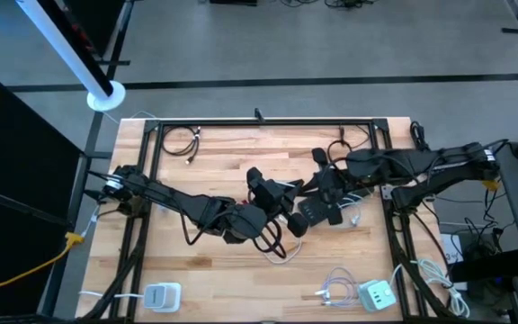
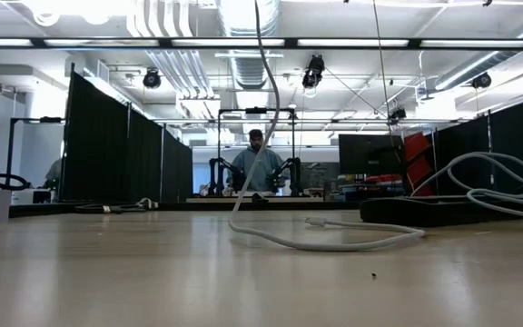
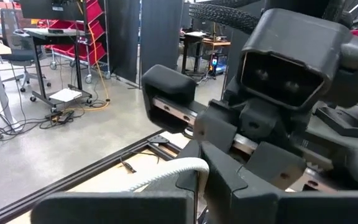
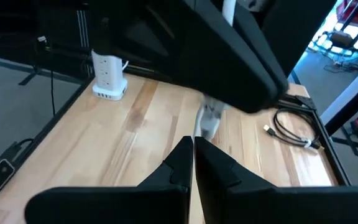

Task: Plug in charger cables
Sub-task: Insert the top left white charger cable into the black outlet extension

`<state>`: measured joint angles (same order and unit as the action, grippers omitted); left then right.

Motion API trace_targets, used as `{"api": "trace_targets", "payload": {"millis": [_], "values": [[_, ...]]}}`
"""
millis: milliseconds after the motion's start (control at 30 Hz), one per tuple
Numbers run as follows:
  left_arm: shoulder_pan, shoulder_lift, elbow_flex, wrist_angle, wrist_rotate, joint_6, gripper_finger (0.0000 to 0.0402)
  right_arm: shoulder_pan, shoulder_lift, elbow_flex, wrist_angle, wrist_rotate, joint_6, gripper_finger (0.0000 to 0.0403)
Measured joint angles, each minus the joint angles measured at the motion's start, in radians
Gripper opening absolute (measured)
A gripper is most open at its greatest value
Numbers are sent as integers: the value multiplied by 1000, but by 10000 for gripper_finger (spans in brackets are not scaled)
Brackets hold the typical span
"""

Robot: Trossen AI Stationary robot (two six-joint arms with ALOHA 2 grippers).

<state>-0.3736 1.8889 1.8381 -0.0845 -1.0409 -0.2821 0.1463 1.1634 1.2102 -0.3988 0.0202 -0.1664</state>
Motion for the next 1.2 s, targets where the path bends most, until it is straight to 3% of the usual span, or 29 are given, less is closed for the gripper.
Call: {"api": "trace_targets", "payload": {"millis": [467, 800, 900, 1033, 1200], "values": [[-3, -13, 0, -64, -53, -26, 0, 4, -85, 0, -60, 59, 26, 8], [3, -13, 0, -74, -60, -51, 0, 23, -26, 0, 9, 57, 26, 111], [3, -13, 0, -75, -60, -58, 0, 24, -13, 0, 48, 92, 38, 125], [1, -13, 0, -96, -60, -86, 0, 24, -7, 0, 60, 123, 36, 122], [1, -13, 0, -116, -59, -114, 0, 24, -7, 0, 76, 120, 36, 88]]}}
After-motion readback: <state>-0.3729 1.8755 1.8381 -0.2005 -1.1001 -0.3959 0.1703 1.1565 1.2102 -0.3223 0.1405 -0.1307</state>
